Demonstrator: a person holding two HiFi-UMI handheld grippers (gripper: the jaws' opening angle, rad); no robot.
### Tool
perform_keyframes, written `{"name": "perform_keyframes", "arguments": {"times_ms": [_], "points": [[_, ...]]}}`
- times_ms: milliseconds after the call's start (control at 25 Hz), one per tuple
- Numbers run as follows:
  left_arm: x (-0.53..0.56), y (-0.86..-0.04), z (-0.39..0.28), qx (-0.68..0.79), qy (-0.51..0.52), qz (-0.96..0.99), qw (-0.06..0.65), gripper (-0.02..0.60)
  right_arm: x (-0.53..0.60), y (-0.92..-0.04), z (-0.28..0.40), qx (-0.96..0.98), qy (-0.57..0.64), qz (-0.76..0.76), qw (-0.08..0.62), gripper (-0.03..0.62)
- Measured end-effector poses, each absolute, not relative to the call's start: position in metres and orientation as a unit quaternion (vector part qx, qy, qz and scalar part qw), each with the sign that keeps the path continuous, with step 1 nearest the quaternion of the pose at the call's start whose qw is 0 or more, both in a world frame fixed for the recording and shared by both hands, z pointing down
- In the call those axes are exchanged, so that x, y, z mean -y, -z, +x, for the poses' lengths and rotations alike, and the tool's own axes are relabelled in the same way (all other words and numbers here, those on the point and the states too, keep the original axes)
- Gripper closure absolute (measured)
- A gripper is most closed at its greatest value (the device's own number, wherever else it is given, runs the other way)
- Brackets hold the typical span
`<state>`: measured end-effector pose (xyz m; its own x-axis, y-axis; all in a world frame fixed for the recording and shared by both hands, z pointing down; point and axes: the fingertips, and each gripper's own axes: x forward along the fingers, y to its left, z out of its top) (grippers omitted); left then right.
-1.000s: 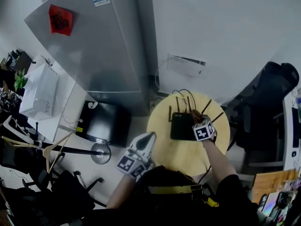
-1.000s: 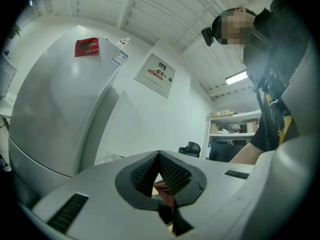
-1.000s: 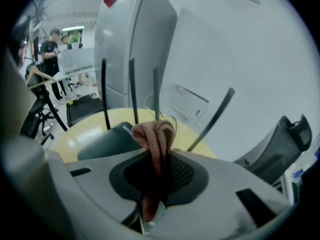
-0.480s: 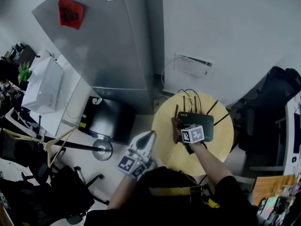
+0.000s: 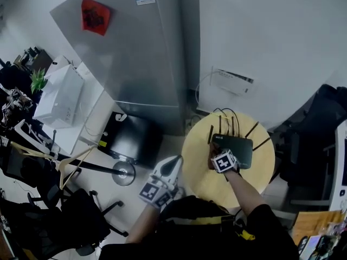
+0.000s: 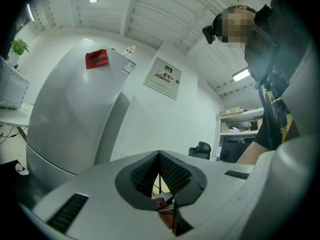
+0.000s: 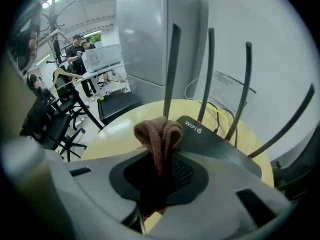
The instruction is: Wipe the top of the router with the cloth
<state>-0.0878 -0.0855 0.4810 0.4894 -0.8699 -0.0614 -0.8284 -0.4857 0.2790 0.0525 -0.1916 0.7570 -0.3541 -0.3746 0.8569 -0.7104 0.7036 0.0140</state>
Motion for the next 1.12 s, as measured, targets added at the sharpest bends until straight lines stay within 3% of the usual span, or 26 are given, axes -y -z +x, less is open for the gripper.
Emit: {"name": "perform_keyframes", "arguments": {"times_ms": [520, 1120], "points": [[0.096, -0.479, -0.064, 0.464, 0.094, 0.875, 0.102, 0.588, 0.193, -0.750, 0.119, 0.759, -0.151, 0.390, 0.499, 0.530], [0.096, -0.489, -0.031, 0.433, 0.076, 0.891, 0.113, 0.588, 0.190, -0.753, 0.200, 0.724, -0.186, 0.445, 0.494, 0.530]]}}
